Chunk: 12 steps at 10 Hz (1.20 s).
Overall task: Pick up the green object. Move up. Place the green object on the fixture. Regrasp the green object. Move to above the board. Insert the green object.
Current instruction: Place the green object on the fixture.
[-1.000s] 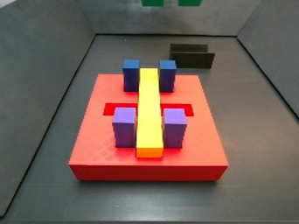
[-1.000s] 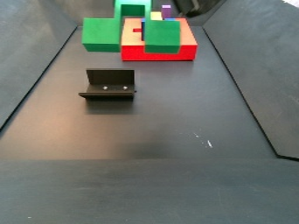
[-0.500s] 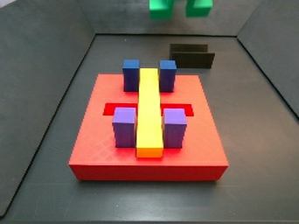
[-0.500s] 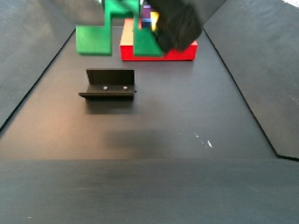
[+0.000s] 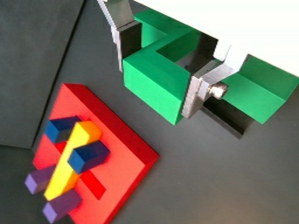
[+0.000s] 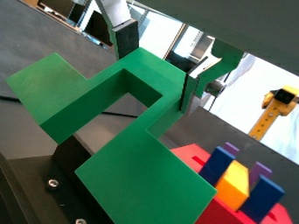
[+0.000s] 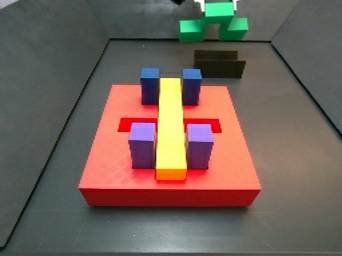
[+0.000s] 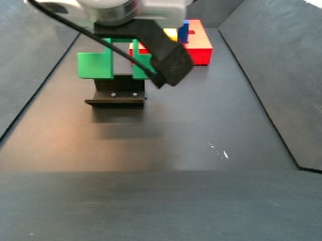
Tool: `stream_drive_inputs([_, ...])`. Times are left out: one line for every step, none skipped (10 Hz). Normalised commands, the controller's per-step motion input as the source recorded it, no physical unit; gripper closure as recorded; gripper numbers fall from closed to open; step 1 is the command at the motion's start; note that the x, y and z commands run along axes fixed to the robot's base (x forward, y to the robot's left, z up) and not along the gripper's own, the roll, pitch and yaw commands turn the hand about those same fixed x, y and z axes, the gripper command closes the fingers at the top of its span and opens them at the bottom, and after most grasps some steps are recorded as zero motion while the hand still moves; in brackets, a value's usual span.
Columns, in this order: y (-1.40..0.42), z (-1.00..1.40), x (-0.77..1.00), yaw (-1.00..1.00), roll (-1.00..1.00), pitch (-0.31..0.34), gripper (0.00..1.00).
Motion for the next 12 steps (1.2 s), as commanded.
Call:
stream_drive_inputs([-0.20, -0.33, 0.85, -0.04, 0.31, 0.169, 1.00])
stream_drive_inputs([-0.13, -0.34, 0.86, -0.01, 0.29, 0.100, 1.00])
stream_drive_inputs([-0.07, -0.37, 0.72, 0.00, 0.23, 0.023, 1.00])
stream_drive_inputs([-0.02, -0.42, 0.59, 0.00, 0.16, 0.000, 1.00])
stream_drive_inputs([-0.06, -0.44, 0.43, 0.00, 0.10, 0.000, 1.00])
stream_drive_inputs([-0.05, -0.43, 0.37, 0.00, 0.10, 0.000, 1.00])
stream_drive_inputs([-0.03, -0.37, 0.33, 0.00, 0.28, 0.011, 1.00])
stream_drive_inputs([-0.03, -0.37, 0.34, 0.00, 0.34, 0.017, 1.00])
stream_drive_inputs([-0.02, -0.32, 0.28, 0.00, 0.43, 0.080, 1.00])
stream_drive_inputs([-0.06, -0.22, 0.13, 0.00, 0.47, 0.089, 1.00])
stream_drive_inputs([-0.06, -0.04, 0.00, 0.00, 0.30, 0.023, 1.00])
stream_drive_inputs([0.00, 0.00, -0.03, 0.00, 0.00, 0.000, 1.00])
